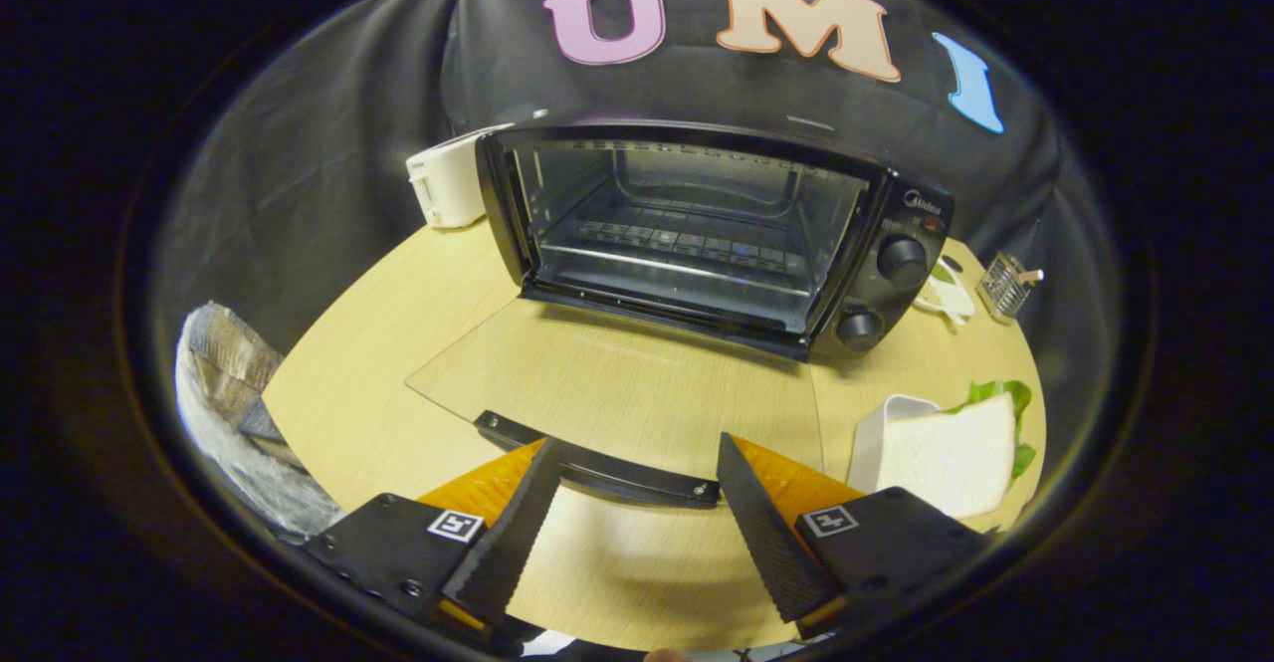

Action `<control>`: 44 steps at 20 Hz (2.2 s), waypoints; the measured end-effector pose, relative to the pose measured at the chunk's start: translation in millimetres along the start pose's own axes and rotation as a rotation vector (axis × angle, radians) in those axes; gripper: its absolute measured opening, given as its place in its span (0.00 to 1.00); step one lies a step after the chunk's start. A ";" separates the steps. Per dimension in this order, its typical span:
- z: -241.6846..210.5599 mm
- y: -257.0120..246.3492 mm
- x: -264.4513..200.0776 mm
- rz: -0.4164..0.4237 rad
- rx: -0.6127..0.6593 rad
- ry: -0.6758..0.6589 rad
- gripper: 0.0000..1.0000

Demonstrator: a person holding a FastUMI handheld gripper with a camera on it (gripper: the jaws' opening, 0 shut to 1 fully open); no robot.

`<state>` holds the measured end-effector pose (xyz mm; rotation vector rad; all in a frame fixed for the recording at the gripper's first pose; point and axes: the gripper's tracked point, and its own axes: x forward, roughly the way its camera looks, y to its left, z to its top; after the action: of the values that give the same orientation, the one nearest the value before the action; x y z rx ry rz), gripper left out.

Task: Open the toaster oven, put the food inside, and close the toaster oven door.

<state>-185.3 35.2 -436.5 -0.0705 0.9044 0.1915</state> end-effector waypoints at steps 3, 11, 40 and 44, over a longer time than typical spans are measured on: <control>-12.7 0.8 6.6 0.007 0.027 0.047 1.00; -15.7 -3.5 14.5 0.027 0.058 0.083 1.00; 96.8 -260.9 -54.8 -0.197 0.518 -0.256 0.98; 67.2 -295.3 -56.2 -0.245 0.619 -0.252 0.98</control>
<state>-109.6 -252.5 -356.6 0.4084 0.6640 -0.3061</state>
